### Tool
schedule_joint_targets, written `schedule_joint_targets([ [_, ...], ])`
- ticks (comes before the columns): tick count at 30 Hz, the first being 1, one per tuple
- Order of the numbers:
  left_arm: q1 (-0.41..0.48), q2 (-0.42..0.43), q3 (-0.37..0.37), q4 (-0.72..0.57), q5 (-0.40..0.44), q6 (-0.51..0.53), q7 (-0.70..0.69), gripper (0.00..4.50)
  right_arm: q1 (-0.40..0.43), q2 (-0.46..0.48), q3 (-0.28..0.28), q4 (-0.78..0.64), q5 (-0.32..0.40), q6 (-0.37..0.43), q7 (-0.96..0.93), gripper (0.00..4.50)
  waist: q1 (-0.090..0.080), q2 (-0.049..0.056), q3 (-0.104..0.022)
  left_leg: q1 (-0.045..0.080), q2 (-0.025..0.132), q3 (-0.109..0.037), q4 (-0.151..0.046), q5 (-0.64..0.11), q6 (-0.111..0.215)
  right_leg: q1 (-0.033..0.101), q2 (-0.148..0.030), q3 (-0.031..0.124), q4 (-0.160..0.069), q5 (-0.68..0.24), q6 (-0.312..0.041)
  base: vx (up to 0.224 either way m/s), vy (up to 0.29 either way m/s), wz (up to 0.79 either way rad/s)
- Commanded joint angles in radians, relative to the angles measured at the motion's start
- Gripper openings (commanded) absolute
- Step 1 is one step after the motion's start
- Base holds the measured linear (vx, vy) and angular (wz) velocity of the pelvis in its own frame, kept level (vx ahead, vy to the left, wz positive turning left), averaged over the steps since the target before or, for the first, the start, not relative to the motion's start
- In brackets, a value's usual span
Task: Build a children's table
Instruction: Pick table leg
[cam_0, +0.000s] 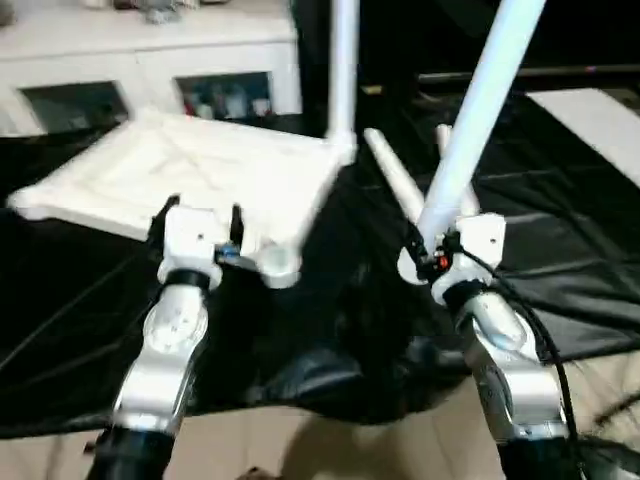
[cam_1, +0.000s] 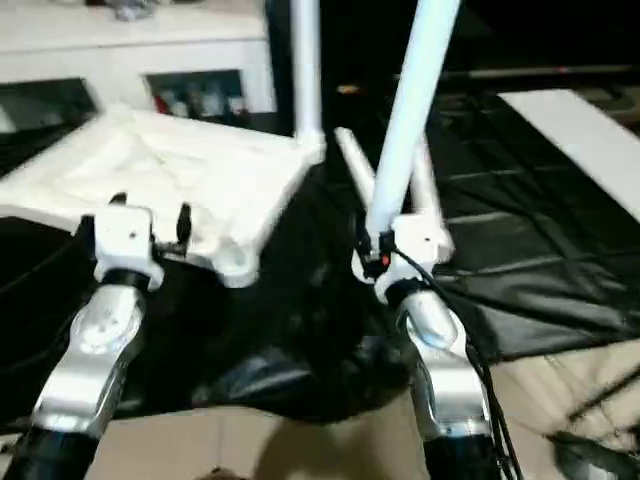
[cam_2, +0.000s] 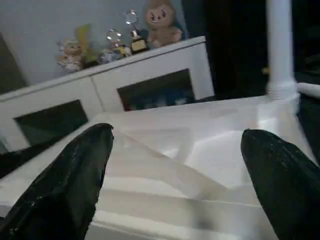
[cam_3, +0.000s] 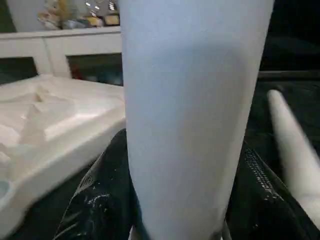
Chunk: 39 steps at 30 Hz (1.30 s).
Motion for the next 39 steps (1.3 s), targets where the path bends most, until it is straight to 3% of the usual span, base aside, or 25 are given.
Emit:
schedule_joint_targets([
  [1, -0.008, -0.001, 0.013, 0.028, 0.014, -0.016, -0.006, 4.5, -0.028, 0.002, 0.013, 0.02, -0.004, -0.028, 0.009, 1.85, 0.007, -0.005, -0.069, 0.029, 0.026, -0.002, -0.059, -0.068, 0.231, 0.032, -0.081, 0.054, -0.1, -0.21, -0.225, -0.021, 0.16, 0.14],
  [5, -0.009, -0.012, 0.015, 0.071, 0.012, -0.034, -0.013, 4.5, -0.039, -0.018, 0.03, 0.05, -0.044, 0.005, 0.0, 1.85, -0.014, 0.006, -0.072, 0.055, 0.009, 0.016, -0.079, -0.09, 0.348, 0.013, -0.06, 0.032, -0.092, -0.165, -0.171, -0.022, 0.165, 0.11],
  [10, -0.002, -0.039, 0.001, 0.112, 0.021, -0.06, 0.006, 4.5, -0.016, -0.044, 0.046, 0.034, -0.046, 0.01, 0.043, 1.85, -0.039, -0.004, -0.067, 0.056, 0.001, 0.018, -0.124, -0.256, 0.306, 0.023, -0.063, 0.007, -0.101, -0.225, -0.048, -0.041, 0.172, 0.07],
  [11, 0.0, -0.046, 0.0, 0.106, 0.024, -0.056, 0.012, 4.5, -0.02, -0.053, 0.053, 0.046, -0.055, -0.002, 0.051, 1.85, -0.044, -0.03, -0.056, -0.004, -0.039, -0.013, -0.167, -0.265, 0.362, 0.062, -0.04, -0.053, -0.082, -0.199, -0.016, -0.065, 0.175, 0.03],
  [12, 0.001, -0.049, 0.0, 0.104, 0.025, -0.056, 0.013, 4.5, -0.021, -0.056, 0.056, 0.05, -0.057, -0.005, 0.054, 1.85, -0.052, 0.011, -0.065, 0.024, -0.072, -0.012, -0.195, -0.187, 0.412, 0.057, -0.007, -0.086, -0.042, -0.211, 0.007, -0.078, 0.171, 0.41],
  [13, 0.002, -0.048, -0.006, 0.1, 0.041, -0.06, 0.02, 4.5, -0.025, -0.056, 0.055, 0.056, -0.054, -0.006, 0.056, 1.85, -0.077, 0.005, -0.063, 0.051, -0.073, -0.028, -0.204, -0.177, 0.434, 0.026, 0.024, -0.099, -0.014, -0.217, 0.006, -0.074, 0.116, 0.6],
  [14, 0.001, -0.052, -0.009, 0.093, 0.056, -0.04, 0.033, 4.5, -0.034, -0.054, 0.051, 0.063, -0.045, -0.006, 0.061, 1.85, -0.098, 0.002, -0.066, 0.084, -0.053, -0.097, -0.196, -0.15, 0.474, 0.017, 0.051, -0.102, 0.041, -0.204, 0.026, -0.074, 0.116, 0.6],
  [15, 0.0, -0.052, -0.012, 0.092, 0.07, -0.034, 0.042, 4.5, -0.038, -0.053, 0.05, 0.067, -0.041, -0.006, 0.064, 1.85, -0.095, -0.001, -0.061, 0.085, -0.016, -0.154, -0.198, -0.178, 0.439, 0.001, 0.026, -0.069, 0.061, -0.184, 0.029, -0.08, 0.035, 0.45],
  [16, -0.001, -0.048, -0.016, 0.091, 0.087, -0.033, 0.051, 4.5, -0.042, -0.052, 0.053, 0.073, -0.04, -0.007, 0.07, 1.85, -0.095, -0.009, -0.058, 0.068, -0.007, -0.163, -0.214, -0.245, 0.374, 0.008, 0.019, -0.06, 0.062, -0.181, 0.0, -0.129, 0.034, 0.44],
  [17, -0.003, -0.049, -0.013, 0.092, 0.088, -0.034, 0.054, 4.5, -0.043, -0.052, 0.056, 0.077, -0.04, -0.007, 0.073, 1.85, -0.083, -0.023, -0.055, 0.015, -0.004, -0.213, -0.248, -0.522, 0.141, 0.032, -0.024, -0.015, 0.055, -0.163, -0.109, -0.129, 0.034, 0.44],
  [18, -0.005, -0.052, -0.004, 0.094, 0.085, -0.034, 0.059, 4.5, -0.045, -0.051, 0.057, 0.081, -0.039, -0.009, 0.076, 1.85, -0.076, -0.042, -0.067, -0.01, -0.06, -0.201, -0.243, -0.757, -0.095, 0.045, -0.05, 0.0, 0.039, -0.175, -0.243, -0.163, 0.055, 0.57],
  [19, -0.007, -0.053, 0.003, 0.095, 0.082, -0.034, 0.06, 4.5, -0.045, -0.047, 0.057, 0.084, -0.034, -0.007, 0.078, 1.85, -0.079, -0.038, -0.064, -0.01, -0.072, -0.207, -0.221, -0.815, -0.191, 0.045, -0.068, -0.001, 0.033, -0.242, -0.297, -0.148, 0.018, 0.67],
  [20, -0.01, -0.053, 0.008, 0.095, 0.085, -0.034, 0.062, 4.5, -0.046, -0.044, 0.056, 0.085, -0.03, -0.005, 0.082, 1.85, -0.09, -0.04, -0.064, 0.018, -0.105, -0.223, -0.042, -0.743, -0.278, 0.022, -0.162, 0.017, -0.057, -0.41, -0.375, -0.148, 0.018, 0.67],
  [21, -0.015, -0.05, 0.009, 0.096, 0.098, -0.035, 0.071, 4.5, -0.047, -0.042, 0.056, 0.085, -0.029, -0.004, 0.083, 1.85, -0.134, -0.006, -0.021, 0.056, -0.058, -0.21, 0.331, -0.447, -0.193, -0.004, -0.317, -0.042, -0.222, -0.61, -0.453, -0.111, 0.007, 0.41],
  [22, -0.019, -0.05, 0.011, 0.097, 0.106, -0.039, 0.078, 4.5, -0.048, -0.04, 0.054, 0.086, -0.027, -0.004, 0.082, 1.85, -0.149, -0.002, 0.021, -0.024, -0.031, -0.167, 0.33, -0.339, -0.154, 0.067, -0.291, -0.117, -0.204, -0.714, -0.427, -0.053, 0.134, 0.05],
  [23, -0.025, -0.053, 0.017, 0.1, 0.099, -0.036, 0.077, 4.5, -0.047, -0.035, 0.049, 0.088, -0.021, -0.004, 0.078, 1.85, -0.187, 0.059, 0.036, 0.006, 0.011, -0.233, 0.217, -0.611, -0.174, 0.113, -0.229, -0.266, -0.107, -0.722, -0.222, -0.053, 0.134, 0.05],
  [24, -0.027, -0.053, 0.018, 0.1, 0.1, -0.031, 0.078, 4.5, -0.047, -0.033, 0.047, 0.088, -0.018, -0.005, 0.077, 1.85, -0.19, 0.12, 0.003, -0.03, -0.093, -0.346, -0.083, -0.712, -0.273, 0.151, 0.018, -0.192, 0.22, -0.421, -0.116, -0.002, 0.223, 0.4],
  [25, -0.043, -0.056, 0.024, 0.108, 0.099, -0.007, 0.081, 4.5, -0.044, -0.017, 0.025, 0.086, 0.005, -0.009, 0.069, 1.85, -0.204, 0.063, -0.027, 0.056, 0.041, -0.329, -0.041, -0.778, -0.157, -0.007, 0.017, -0.1, 0.195, -0.305, -0.022, -0.013, 0.113, 0.56],
  [26, -0.052, -0.059, 0.028, 0.115, 0.088, -0.012, 0.074, 4.5, -0.044, -0.009, 0.008, 0.084, 0.02, 0.001, 0.058, 1.85, -0.196, 0.074, -0.015, 0.042, 0.036, -0.372, -0.041, -0.754, -0.142, 0.005, 0.002, -0.032, 0.212, -0.25, 0.055, -0.013, 0.113, 0.56],
  [28, -0.059, -0.061, 0.029, 0.119, 0.082, -0.012, 0.064, 4.5, -0.046, -0.009, -0.004, 0.085, 0.024, 0.011, 0.05, 1.85, -0.18, 0.069, -0.027, 0.056, -0.057, -0.343, -0.042, -0.336, -0.188, 0.024, 0.007, -0.019, 0.15, -0.114, -0.002, -0.094, 0.045, -0.22],
  [30, -0.067, -0.05, 0.015, 0.125, 0.089, -0.022, 0.04, 4.5, -0.048, -0.016, -0.006, 0.086, 0.014, 0.006, 0.046, 1.85, -0.139, 0.023, -0.028, 0.027, -0.086, -0.293, -0.038, -0.275, -0.207, 0.087, -0.09, 0.051, 0.002, -0.062, -0.008, -0.104, -0.01, -0.32],
  [32, -0.071, -0.052, 0.013, 0.126, 0.087, -0.023, 0.029, 4.5, -0.049, -0.021, -0.011, 0.086, 0.014, 0.004, 0.045, 1.85, -0.133, -0.013, -0.048, 0.007, -0.068, -0.219, -0.018, -0.208, -0.083, 0.128, -0.147, 0.068, -0.052, -0.037, -0.028, -0.093, -0.103, -0.06],
  [34, -0.077, -0.057, 0.011, 0.131, 0.084, -0.031, 0.018, 4.5, -0.051, -0.024, -0.023, 0.085, 0.022, 0.003, 0.047, 1.85, -0.116, -0.018, -0.044, 0.018, -0.055, -0.17, -0.032, -0.126, 0.006, 0.112, -0.135, 0.05, -0.083, -0.076, -0.061, -0.074, -0.118, 0.03],
  [36, -0.08, -0.065, 0.013, 0.131, 0.079, -0.031, 0.017, 4.5, -0.053, -0.028, -0.027, 0.089, 0.022, 0.004, 0.048, 1.85, -0.108, 0.005, -0.041, 0.016, -0.007, -0.15, -0.081, -0.236, 0.04, 0.097, -0.1, 0.025, -0.071, -0.197, -0.173, -0.053, -0.095, 0.03],
  [39, -0.082, -0.076, 0.018, 0.124, 0.065, -0.03, 0.012, 4.5, -0.054, -0.031, -0.024, 0.092, 0.022, 0.004, 0.051, 1.85, -0.112, 0.014, -0.043, 0.02, 0.016, -0.144, -0.099, -0.356, 0.035, 0.083, -0.083, 0.015, -0.054, -0.114, -0.216, -0.025, -0.063, 0.01],
])
